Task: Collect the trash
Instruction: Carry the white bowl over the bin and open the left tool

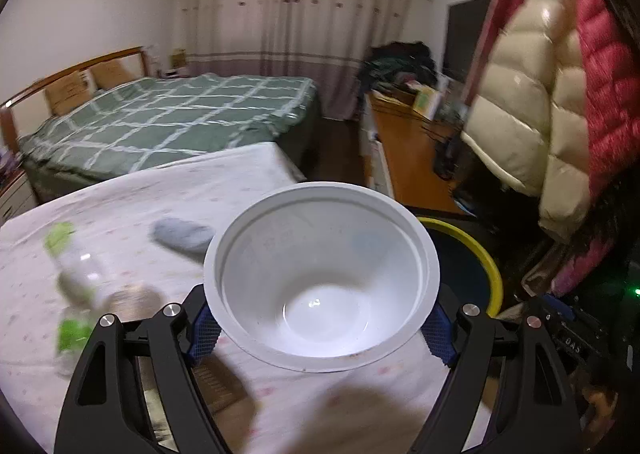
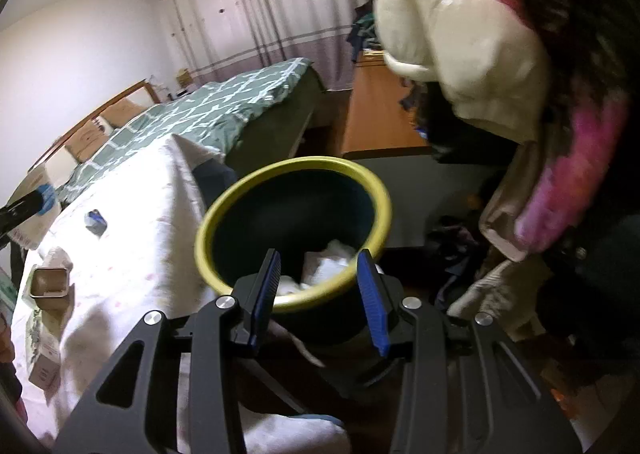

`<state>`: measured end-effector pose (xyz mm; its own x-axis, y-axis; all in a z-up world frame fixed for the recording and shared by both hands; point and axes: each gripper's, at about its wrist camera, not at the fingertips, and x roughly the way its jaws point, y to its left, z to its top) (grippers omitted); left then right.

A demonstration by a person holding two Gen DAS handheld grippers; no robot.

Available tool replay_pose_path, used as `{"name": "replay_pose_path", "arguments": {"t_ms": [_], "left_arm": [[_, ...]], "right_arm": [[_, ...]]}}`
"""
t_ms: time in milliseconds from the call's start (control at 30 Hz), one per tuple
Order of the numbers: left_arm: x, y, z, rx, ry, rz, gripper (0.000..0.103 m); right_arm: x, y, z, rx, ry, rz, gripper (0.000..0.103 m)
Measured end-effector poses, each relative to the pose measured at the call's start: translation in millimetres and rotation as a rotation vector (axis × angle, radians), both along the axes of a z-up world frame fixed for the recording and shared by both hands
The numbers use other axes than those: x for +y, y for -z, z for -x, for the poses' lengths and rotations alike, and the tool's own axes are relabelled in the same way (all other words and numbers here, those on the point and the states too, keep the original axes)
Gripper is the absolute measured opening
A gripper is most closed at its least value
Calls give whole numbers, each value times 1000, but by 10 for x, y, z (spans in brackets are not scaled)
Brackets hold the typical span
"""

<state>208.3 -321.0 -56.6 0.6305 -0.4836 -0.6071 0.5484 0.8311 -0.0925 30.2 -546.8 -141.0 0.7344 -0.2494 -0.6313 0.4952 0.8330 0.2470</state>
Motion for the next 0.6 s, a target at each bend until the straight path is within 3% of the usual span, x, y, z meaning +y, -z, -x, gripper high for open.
{"name": "replay_pose_path", "arguments": {"t_ms": [233,600], "left_arm": [[-871,191,-39,52,119,-45,80],[-1875,649,-276,130,201,-136,80]], "right_arm": [[-289,119,271,2,61,-28,39],[-484,235,316,13,88,-55,39]]}}
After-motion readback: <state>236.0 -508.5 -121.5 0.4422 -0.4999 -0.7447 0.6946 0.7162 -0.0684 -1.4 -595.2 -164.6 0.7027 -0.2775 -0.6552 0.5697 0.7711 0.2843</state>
